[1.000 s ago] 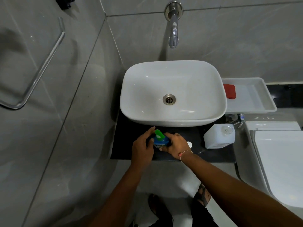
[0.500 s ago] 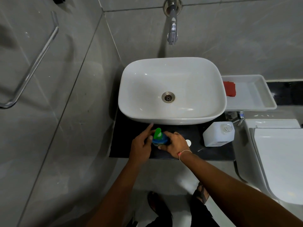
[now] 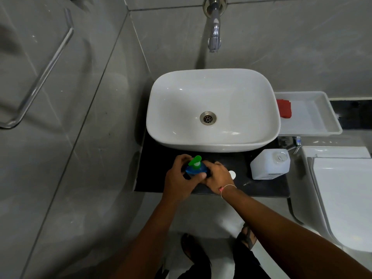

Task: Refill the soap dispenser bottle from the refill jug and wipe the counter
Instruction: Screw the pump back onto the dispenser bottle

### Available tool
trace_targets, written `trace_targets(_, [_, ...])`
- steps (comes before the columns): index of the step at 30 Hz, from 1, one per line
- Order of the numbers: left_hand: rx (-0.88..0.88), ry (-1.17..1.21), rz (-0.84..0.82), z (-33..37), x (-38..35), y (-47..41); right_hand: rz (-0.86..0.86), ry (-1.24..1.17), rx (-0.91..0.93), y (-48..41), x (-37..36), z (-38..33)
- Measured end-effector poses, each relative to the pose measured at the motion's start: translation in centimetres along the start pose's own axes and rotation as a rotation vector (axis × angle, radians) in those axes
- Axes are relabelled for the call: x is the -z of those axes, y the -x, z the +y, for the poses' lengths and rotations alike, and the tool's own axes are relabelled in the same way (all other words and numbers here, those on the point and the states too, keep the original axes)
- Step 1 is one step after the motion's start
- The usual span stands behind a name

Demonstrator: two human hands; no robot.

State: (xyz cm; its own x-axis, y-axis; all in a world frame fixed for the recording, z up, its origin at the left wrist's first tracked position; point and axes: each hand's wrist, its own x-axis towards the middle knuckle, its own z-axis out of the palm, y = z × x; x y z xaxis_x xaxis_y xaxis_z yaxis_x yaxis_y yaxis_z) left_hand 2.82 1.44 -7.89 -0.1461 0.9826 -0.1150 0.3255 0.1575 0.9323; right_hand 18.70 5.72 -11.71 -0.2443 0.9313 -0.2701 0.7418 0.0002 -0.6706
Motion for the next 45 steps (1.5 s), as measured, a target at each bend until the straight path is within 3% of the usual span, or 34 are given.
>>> trace_targets(3, [0.004,-0.008,0.034,0.1,-0.5,-0.3,-0.012,0.003,-0.018,0.0,0.0,-0.1])
trace_targets(10, [-0.009,-0.009,-0.107,0.2,0.3,-0.4,0.002,0.03,0.009,0.2,0.2,0.1])
trace_targets(16, [0.061,-0.006,0.054,0.7,-0.6,-0.6,-0.004,0.052,0.019,0.2,0.3,0.0])
trace_targets(22, [0.014,-0.168,0.225,1.2,-2.1,0.2,0.004,0.046,0.01,0.3,0.1,0.0])
trace_targets(30, [0.013,0.001,-0.033,0.4,0.5,-0.4,0.0,0.061,-0.01,-0.1,0.1,0.1])
trace_targets(36, [0.013,-0.063,0.038,0.7,0.0,-0.2,0.01,0.052,0.013,0.0,0.2,0.0])
trace_targets(42, [0.025,-0.022,-0.065,0.8,0.5,-0.3,-0.014,0.059,0.01,-0.2,0.2,0.2])
trace_targets(45, [0.025,-0.122,-0.023,0.8,0.4,-0.1,0.004,0.043,0.03,0.0,0.2,0.2])
